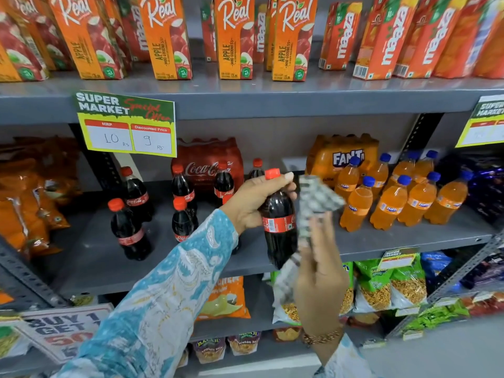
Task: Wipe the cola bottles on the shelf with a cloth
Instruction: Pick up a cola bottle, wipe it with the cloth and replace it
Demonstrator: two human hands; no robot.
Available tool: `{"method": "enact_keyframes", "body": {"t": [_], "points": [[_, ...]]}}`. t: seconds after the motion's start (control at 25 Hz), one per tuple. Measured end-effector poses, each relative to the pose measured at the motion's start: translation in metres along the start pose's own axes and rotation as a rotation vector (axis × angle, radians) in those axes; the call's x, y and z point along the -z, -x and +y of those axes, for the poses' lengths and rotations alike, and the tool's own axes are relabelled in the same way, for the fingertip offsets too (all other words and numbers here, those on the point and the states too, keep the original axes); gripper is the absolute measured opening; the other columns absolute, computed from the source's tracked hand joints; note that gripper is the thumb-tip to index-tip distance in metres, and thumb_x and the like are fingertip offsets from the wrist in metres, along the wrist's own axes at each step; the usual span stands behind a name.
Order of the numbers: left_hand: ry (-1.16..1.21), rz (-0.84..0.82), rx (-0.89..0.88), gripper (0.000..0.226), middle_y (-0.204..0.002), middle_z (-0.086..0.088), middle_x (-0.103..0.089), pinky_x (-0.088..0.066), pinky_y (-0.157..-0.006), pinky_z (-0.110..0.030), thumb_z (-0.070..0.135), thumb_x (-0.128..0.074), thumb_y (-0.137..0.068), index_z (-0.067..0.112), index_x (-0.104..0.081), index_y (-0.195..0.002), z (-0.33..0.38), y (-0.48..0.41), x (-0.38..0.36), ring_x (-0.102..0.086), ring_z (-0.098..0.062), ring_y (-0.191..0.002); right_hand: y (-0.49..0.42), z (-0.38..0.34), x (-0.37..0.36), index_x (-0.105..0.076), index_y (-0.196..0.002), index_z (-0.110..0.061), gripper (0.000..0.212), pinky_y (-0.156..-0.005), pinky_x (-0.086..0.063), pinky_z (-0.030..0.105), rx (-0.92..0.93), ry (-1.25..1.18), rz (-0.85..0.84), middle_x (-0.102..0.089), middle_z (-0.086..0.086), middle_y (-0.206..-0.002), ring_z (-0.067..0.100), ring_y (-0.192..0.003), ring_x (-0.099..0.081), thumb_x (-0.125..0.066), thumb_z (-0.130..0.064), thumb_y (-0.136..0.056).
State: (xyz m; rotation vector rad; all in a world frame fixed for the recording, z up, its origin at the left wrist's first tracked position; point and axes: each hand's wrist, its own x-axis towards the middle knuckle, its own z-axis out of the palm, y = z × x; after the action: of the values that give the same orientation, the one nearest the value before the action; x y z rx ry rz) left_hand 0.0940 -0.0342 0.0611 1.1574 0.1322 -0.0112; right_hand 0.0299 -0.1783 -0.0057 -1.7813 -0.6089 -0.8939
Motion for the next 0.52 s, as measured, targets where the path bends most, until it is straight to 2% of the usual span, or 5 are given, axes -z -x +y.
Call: {"method": "enact_keyframes", "body": {"t": [0.08,0.12,0.28,0.4,0.52], "points": [[0.036,-0.007,-0.010,0.016,-0.063,0.000,-0.069,-0.055,-0.060,-0.024,0.017,-0.059,-0.088,0.013,-0.062,-0.073,0.001,0.001,0.001,-0.066,-0.012,-0.059,-0.009,-0.009,0.006,-0.044,-0.129,0.000,0.040,-0.092,-0.042,0.005,-0.032,-0.031,0.157,-0.040,0.028,-0.138,0.004,-0.131,-0.043,-0.049,0.004,-0.089],[0.053,-0.012,-0.019,0.016,-0.064,0.000,-0.069,-0.056,-0.061,-0.025,0.020,-0.059,-0.088,0.012,-0.062,-0.074,0.002,0.000,0.001,-0.066,-0.013,-0.060,-0.010,-0.012,0.006,-0.044,-0.130,0.001,0.042,-0.094,-0.045,0.012,0.014,-0.023,0.138,-0.038,0.029,-0.140,0.012,-0.133,-0.043,-0.047,0.004,-0.089],[0.057,-0.077,0.008,0.029,-0.057,0.000,-0.066,-0.054,-0.054,-0.024,0.037,-0.061,-0.081,0.013,-0.063,-0.066,0.008,0.003,-0.010,-0.063,-0.013,-0.053,-0.011,-0.019,-0.020,-0.050,-0.134,-0.007,0.054,-0.092,-0.043,0.067,0.084,0.306,-0.231,-0.035,0.025,-0.147,0.051,-0.135,-0.026,-0.034,0.000,-0.083],[0.114,-0.139,0.069,0.033,-0.052,0.002,-0.061,-0.052,-0.049,-0.022,0.041,-0.059,-0.080,0.015,-0.061,-0.059,0.016,0.005,-0.011,-0.060,-0.010,-0.048,-0.014,-0.015,-0.033,-0.052,-0.132,-0.009,0.058,-0.091,-0.042,0.068,0.176,0.482,-0.315,-0.038,0.024,-0.146,0.053,-0.133,-0.028,-0.032,0.004,-0.080],[0.095,-0.048,0.002,0.030,-0.065,0.000,-0.068,-0.057,-0.067,-0.026,0.036,-0.056,-0.087,0.012,-0.063,-0.071,0.017,0.005,-0.005,-0.065,-0.012,-0.062,-0.002,-0.005,-0.030,-0.059,-0.125,-0.004,0.049,-0.094,-0.042,0.067,0.273,0.491,-0.319,-0.045,0.024,-0.141,0.052,-0.131,-0.028,-0.025,0.001,-0.090]]}}
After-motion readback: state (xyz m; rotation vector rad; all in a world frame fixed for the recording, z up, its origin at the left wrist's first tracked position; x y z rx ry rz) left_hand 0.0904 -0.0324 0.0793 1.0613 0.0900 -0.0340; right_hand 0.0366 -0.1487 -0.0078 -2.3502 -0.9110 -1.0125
